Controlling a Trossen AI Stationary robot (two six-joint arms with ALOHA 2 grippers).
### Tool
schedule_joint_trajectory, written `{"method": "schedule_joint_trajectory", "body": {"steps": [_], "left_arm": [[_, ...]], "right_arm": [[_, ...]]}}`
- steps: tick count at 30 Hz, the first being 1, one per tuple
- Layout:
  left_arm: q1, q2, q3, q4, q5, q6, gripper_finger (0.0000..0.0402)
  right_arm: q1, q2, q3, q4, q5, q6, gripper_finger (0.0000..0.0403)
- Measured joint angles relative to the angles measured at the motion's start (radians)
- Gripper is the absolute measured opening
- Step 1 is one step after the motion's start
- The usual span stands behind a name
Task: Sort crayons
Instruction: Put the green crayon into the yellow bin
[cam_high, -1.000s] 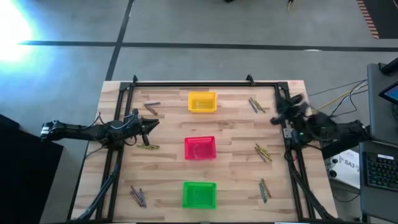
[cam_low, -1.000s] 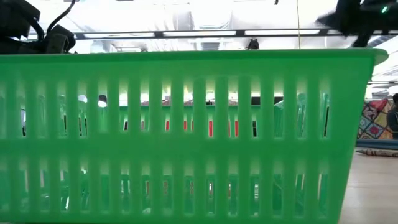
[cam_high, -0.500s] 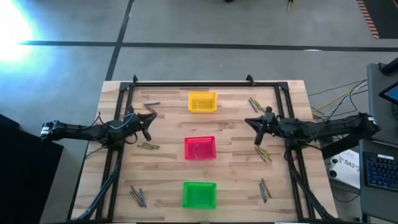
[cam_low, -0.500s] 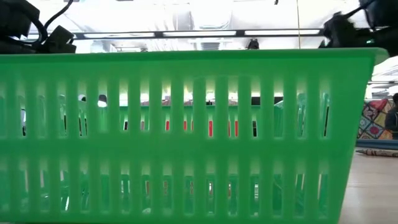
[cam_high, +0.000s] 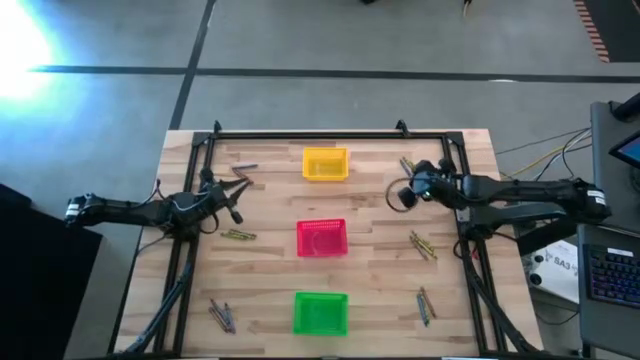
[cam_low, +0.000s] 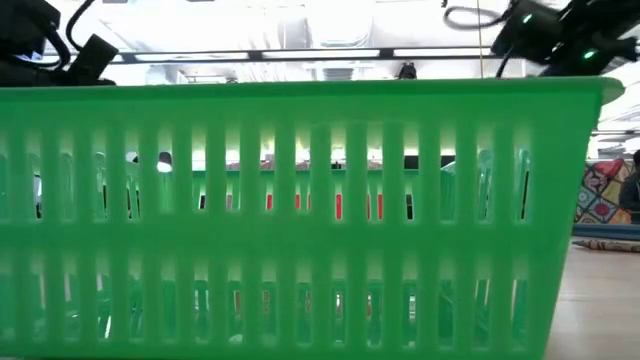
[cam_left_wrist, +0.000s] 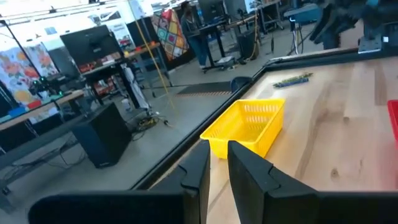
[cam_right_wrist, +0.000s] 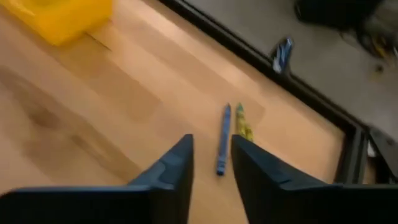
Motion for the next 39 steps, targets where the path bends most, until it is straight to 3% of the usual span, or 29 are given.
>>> {"method": "schedule_joint_trajectory", "body": {"steps": [2, 7, 14, 18, 29, 39], "left_arm": [[0.000, 0.001, 0.000, 0.001, 0.009, -0.069, 0.0040], [0.000, 0.002, 0.000, 0.002, 0.079, -0.437, 0.0040], [0.001, 0.017, 0.000, 0.016, 0.080, -0.481, 0.0040], [0.000, 0.034, 0.000, 0.035, 0.081, -0.494, 0.0040], [0.000, 0.152, -0.002, 0.037, 0.082, -0.613, 0.0040], [0.000, 0.244, -0.002, 0.079, 0.075, -0.661, 0.0040]], "right_arm": [[-0.062, 0.048, 0.002, -0.001, -0.019, 0.001, 0.0138], [-0.228, 0.166, 0.001, -0.001, -0.098, -0.014, 0.0176], [-0.376, 0.269, 0.007, 0.035, -0.148, -0.119, 0.0165], [-0.431, 0.325, 0.024, 0.037, -0.235, -0.151, 0.0143], [-0.448, 0.450, 0.031, 0.036, -0.261, -0.174, 0.0092], [-0.475, 0.484, 0.032, 0.062, -0.267, -0.200, 0.0050]]}}
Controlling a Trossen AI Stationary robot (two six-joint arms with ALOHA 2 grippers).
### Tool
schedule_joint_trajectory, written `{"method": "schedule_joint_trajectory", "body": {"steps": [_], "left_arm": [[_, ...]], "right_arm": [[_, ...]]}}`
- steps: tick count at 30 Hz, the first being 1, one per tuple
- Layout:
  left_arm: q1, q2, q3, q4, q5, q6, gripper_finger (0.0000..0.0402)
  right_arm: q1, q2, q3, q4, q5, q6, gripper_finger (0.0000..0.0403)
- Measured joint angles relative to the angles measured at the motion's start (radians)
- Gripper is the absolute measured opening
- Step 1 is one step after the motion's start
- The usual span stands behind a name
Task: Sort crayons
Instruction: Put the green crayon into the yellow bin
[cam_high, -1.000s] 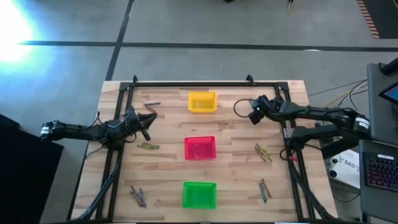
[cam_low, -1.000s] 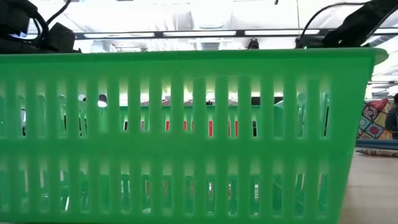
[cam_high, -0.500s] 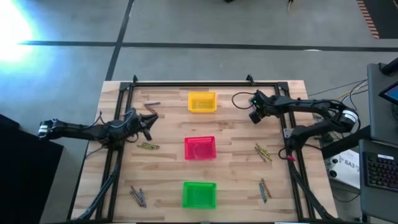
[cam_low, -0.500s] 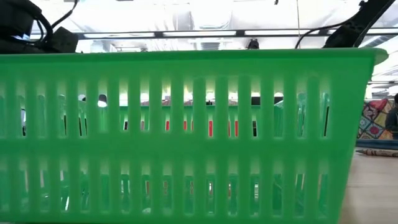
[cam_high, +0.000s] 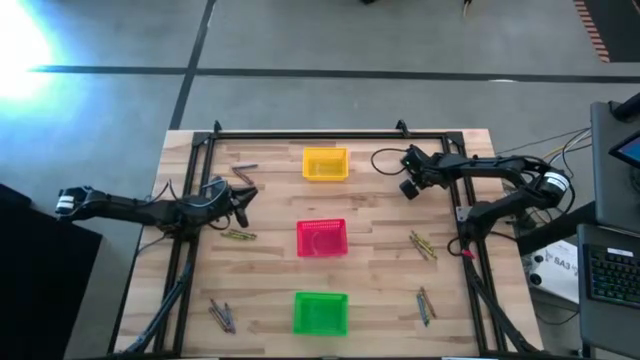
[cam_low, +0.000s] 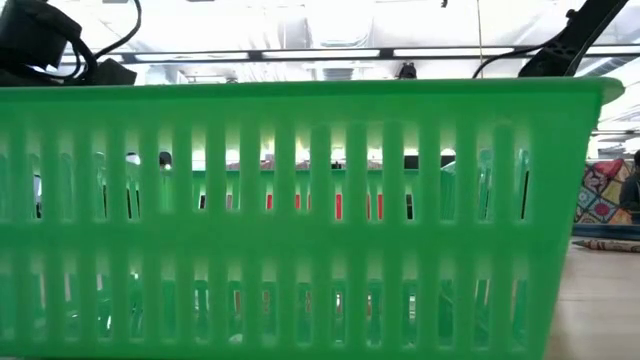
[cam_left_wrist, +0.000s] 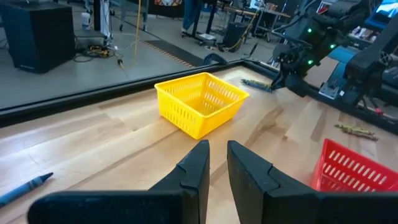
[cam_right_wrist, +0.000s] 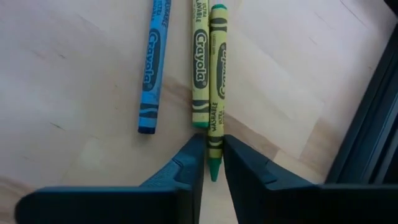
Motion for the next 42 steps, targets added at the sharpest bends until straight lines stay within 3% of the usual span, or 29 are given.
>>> {"method": "schedule_joint_trajectory", "body": {"steps": [6, 12, 20, 22, 25, 32, 42], "left_arm": [[0.000, 0.055, 0.000, 0.033, -0.001, -0.004, 0.0040], [0.000, 0.109, 0.000, 0.050, -0.002, -0.008, 0.0040], [0.000, 0.183, 0.000, 0.165, -0.004, 0.028, 0.0040], [0.000, 0.206, 0.000, 0.185, -0.005, 0.035, 0.0040], [0.000, 0.245, 0.000, 0.225, -0.006, 0.040, 0.0040], [0.000, 0.347, 0.000, 0.352, -0.006, 0.037, 0.0040], [0.000, 0.490, 0.027, 0.408, -0.006, -0.005, 0.0040]], "right_arm": [[-0.002, -0.014, -0.001, 0.000, -0.023, -0.035, 0.0015], [-0.001, -0.049, -0.002, -0.032, -0.011, -0.025, 0.0010], [0.029, -0.261, 0.006, -0.064, -0.006, 0.002, 0.0009], [0.042, -0.297, 0.006, -0.026, -0.037, -0.002, 0.0009], [0.071, -0.307, 0.005, 0.116, -0.166, -0.022, 0.0009], [0.151, -0.154, 0.029, 0.616, -0.475, -0.034, 0.0009], [0.214, 0.189, 0.273, 0.686, -0.492, -0.047, 0.0010]]}}
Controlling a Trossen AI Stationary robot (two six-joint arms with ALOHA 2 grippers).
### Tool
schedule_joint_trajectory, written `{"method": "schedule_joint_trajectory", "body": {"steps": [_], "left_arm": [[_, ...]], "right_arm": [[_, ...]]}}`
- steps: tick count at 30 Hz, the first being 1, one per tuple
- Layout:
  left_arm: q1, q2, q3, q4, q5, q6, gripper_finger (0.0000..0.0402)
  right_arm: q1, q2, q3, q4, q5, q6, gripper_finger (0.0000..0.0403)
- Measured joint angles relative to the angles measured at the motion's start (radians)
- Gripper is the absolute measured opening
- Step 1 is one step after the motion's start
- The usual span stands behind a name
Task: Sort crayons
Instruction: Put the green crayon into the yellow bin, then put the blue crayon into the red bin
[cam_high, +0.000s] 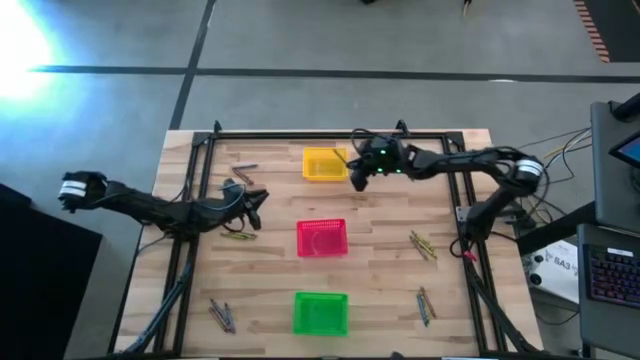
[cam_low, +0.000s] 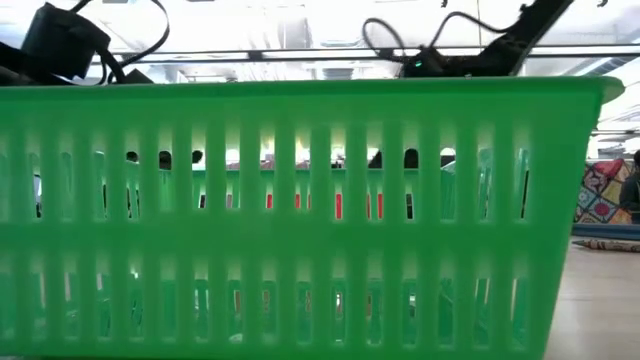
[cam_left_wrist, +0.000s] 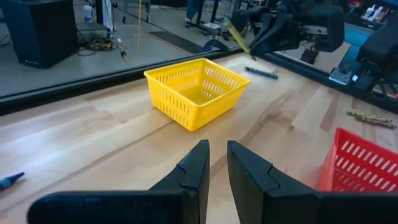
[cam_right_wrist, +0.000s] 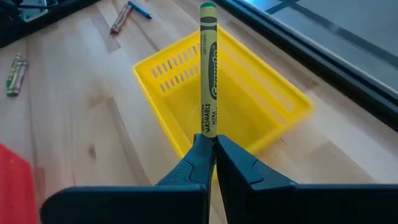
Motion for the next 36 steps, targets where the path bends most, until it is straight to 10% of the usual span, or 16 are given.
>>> {"method": "schedule_joint_trajectory", "body": {"steps": [15, 22, 36], "left_arm": [[0.000, 0.231, 0.110, 0.000, 0.001, -0.051, 0.0040], [-0.002, 0.285, 0.152, -0.001, 0.033, -0.059, 0.0040], [-0.003, 0.258, 0.143, -0.008, -0.021, -0.050, 0.0040]], "right_arm": [[0.000, 0.132, 0.155, -0.038, 0.025, -0.056, 0.0136], [-0.002, -0.033, 0.074, -0.239, 0.240, -0.098, 0.0161], [0.020, -0.424, -0.260, -0.117, 0.236, -0.026, 0.0136]]}}
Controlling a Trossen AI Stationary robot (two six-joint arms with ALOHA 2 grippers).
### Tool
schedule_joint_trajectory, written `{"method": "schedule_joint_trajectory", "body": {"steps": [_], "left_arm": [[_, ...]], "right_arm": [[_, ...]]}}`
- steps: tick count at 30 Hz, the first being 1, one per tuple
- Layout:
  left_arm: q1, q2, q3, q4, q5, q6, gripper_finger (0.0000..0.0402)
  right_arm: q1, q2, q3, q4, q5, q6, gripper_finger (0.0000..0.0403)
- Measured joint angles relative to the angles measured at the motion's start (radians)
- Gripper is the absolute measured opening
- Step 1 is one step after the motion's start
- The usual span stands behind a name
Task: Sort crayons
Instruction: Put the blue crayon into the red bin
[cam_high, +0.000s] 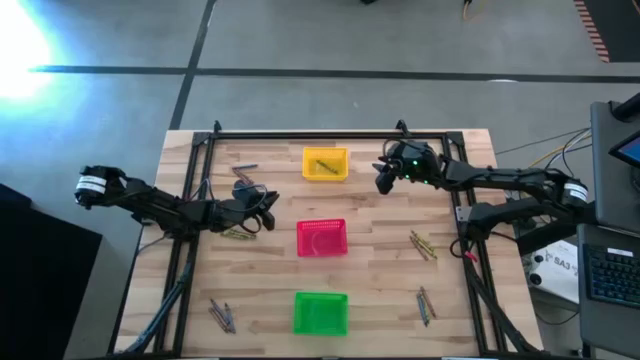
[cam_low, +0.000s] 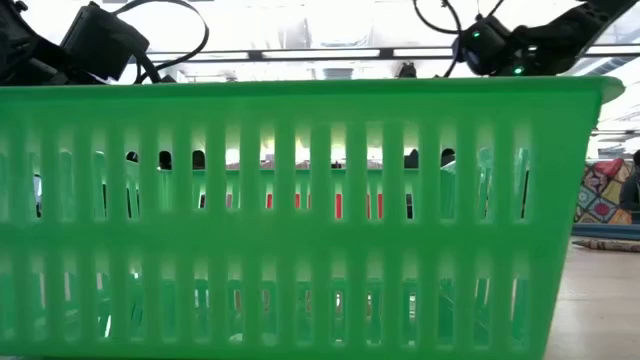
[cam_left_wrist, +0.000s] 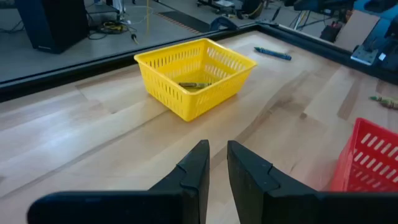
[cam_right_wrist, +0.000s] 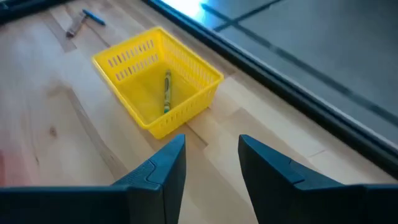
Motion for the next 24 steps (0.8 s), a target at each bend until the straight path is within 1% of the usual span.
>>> {"method": "schedule_joint_trajectory", "body": {"steps": [6, 9, 12, 15, 21, 24], "left_arm": [[0.000, 0.041, -0.001, -0.001, 0.000, -0.006, 0.0040], [0.000, 0.082, 0.001, -0.002, 0.000, -0.010, 0.0040], [0.000, 0.121, 0.016, -0.002, 0.016, -0.054, 0.0040], [0.000, 0.139, 0.049, -0.001, 0.020, -0.049, 0.0040], [-0.002, 0.138, 0.107, -0.001, 0.069, 0.005, 0.0040], [-0.003, 0.128, 0.116, -0.001, 0.090, 0.015, 0.0040]], "right_arm": [[0.000, -0.097, -0.055, -0.011, 0.001, -0.037, 0.0130], [0.000, -0.107, -0.057, -0.010, 0.002, -0.038, 0.0132], [0.000, -0.102, -0.057, -0.010, 0.002, -0.037, 0.0131], [0.000, -0.090, -0.057, -0.032, 0.000, 0.009, 0.0127], [0.000, -0.064, -0.057, -0.142, -0.001, 0.059, 0.0126], [0.000, -0.061, -0.043, -0.285, -0.001, 0.105, 0.0125]]}}
